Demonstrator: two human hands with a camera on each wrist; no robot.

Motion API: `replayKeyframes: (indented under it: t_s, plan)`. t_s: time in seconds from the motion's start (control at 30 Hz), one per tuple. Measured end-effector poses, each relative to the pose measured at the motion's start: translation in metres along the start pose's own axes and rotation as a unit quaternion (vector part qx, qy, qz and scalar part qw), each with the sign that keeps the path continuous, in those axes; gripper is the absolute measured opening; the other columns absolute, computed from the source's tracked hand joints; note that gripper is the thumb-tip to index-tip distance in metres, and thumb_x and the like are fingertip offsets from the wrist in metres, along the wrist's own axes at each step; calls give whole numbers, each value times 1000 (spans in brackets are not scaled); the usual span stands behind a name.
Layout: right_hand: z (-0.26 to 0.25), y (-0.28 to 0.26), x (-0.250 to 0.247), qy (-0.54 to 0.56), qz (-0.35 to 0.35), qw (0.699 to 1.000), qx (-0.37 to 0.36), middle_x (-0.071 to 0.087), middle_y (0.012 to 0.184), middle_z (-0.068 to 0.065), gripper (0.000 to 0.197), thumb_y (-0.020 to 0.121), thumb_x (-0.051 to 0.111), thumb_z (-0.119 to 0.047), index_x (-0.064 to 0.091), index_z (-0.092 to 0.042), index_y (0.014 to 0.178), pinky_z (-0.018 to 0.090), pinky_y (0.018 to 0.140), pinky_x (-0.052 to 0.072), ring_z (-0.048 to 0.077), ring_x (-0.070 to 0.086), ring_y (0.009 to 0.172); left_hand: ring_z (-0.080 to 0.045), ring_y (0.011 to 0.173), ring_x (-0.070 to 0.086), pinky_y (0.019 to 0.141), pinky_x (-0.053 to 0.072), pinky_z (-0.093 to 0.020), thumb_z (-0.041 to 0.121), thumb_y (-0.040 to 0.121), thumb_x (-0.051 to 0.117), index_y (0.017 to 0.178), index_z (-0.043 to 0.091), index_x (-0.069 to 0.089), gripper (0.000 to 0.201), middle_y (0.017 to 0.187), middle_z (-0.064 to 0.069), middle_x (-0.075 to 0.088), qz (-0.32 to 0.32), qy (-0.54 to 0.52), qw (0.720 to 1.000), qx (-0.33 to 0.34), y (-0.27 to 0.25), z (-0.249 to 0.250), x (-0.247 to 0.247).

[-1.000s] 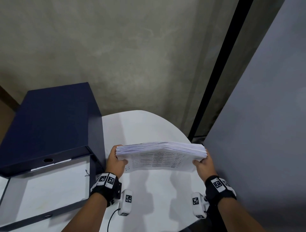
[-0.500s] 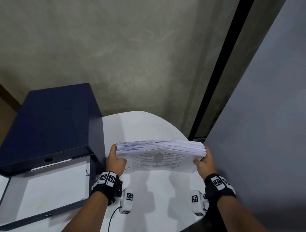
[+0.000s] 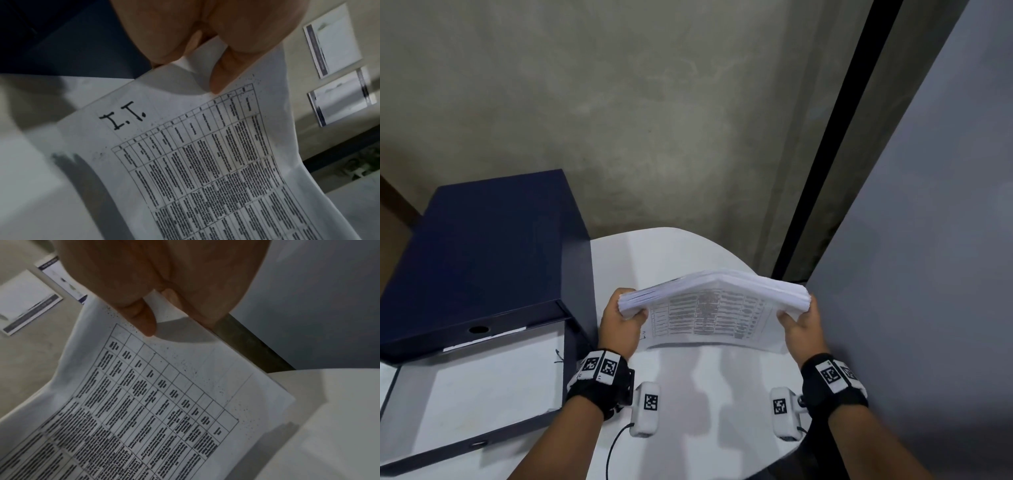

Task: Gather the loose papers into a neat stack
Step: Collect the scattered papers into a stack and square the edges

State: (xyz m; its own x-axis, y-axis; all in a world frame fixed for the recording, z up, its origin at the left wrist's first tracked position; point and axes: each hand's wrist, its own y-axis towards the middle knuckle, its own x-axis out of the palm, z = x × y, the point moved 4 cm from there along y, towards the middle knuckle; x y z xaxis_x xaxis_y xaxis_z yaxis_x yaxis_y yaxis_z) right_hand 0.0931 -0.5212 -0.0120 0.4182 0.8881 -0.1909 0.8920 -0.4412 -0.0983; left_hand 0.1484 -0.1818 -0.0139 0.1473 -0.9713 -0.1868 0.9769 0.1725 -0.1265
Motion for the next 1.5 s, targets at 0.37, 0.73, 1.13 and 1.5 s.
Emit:
replayKeyframes:
  t_s: [0.37,0.73,1.13,1.5]
  plan:
    - [10,-6,1,-61,-34,997,18,63,111,3,40,90,55,3,49,-26,117,28,88,44,18,60,103,-22,83,60,65,49,-33,-8,83,56,99,25,57,37,92,-2,67,-16,15,997,-72,-3,-20,-2]
    - [19,-15,-1,-60,-39,996,52,60,111,-4,52,88,58,5,44,-26,127,33,94,42,25,56,117,-29,94,66,83,52,-34,14,88,64,108,20,57,22,96,-4,69,-10,108,992,-60,-7,-27,2]
    - [-114,-25,72,-326,-116,875,-339,61,129,1,56,77,65,-13,50,-23,130,43,105,43,22,54,121,-20,83,63,89,38,-33,-2,74,55,94,22,61,32,83,8,68,-55,353,857,372,-27,144,46]
    - [-113,-15,52,50,-145,983,-104,75,97,-10,27,89,64,-2,65,-22,108,21,79,56,7,71,94,-12,124,53,106,42,-37,41,85,65,134,25,37,59,133,7,55,-78,-9,993,88,-3,92,9]
